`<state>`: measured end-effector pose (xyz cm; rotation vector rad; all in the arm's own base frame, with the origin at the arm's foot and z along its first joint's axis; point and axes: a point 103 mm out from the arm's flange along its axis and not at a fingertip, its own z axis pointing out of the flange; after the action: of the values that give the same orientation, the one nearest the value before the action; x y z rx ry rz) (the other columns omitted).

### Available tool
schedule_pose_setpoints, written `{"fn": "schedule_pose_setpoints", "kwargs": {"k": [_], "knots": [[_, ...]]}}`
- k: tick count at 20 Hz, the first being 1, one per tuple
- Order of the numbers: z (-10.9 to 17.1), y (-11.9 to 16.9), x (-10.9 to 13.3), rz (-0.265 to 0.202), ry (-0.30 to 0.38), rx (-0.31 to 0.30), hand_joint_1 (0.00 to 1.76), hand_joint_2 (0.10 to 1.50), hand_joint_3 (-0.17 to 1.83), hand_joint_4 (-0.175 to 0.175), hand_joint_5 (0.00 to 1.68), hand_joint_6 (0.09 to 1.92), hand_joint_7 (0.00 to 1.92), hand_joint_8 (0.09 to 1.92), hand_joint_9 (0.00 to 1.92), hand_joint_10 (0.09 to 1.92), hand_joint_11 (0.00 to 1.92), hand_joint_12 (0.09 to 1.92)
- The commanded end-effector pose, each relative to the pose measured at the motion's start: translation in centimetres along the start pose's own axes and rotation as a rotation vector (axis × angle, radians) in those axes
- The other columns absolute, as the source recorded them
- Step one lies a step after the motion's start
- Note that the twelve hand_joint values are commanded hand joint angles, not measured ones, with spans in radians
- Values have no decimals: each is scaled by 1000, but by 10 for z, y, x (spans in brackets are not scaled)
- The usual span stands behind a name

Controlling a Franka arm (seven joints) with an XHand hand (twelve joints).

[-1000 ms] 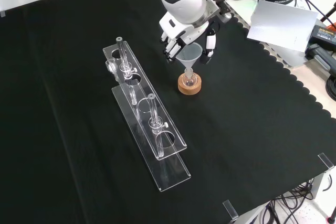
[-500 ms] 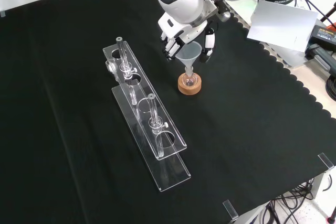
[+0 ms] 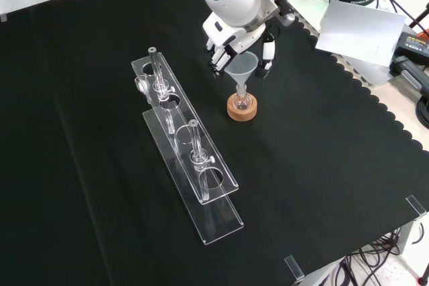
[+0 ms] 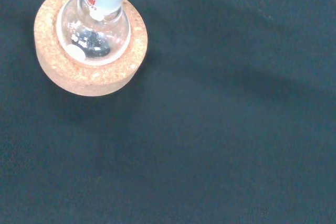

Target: Place the funnel on the round-bottom flask.

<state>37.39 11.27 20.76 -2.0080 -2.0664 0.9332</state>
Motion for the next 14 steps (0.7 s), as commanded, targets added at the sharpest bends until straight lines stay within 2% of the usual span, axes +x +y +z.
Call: {"fn": "schedule_pose_setpoints", "kwargs": {"k": [1, 10, 14], "knots": [[0, -1, 4, -8, 1, 9, 751, 791, 544, -57, 536, 658, 581, 752, 954, 481, 647, 1193], [2, 0, 6, -17, -4, 11, 736, 775, 542, -58, 507, 636, 566, 752, 932, 485, 635, 1199], [4, 3, 4, -29, 5, 11, 725, 767, 542, -55, 476, 583, 481, 760, 818, 530, 558, 1250]]}}
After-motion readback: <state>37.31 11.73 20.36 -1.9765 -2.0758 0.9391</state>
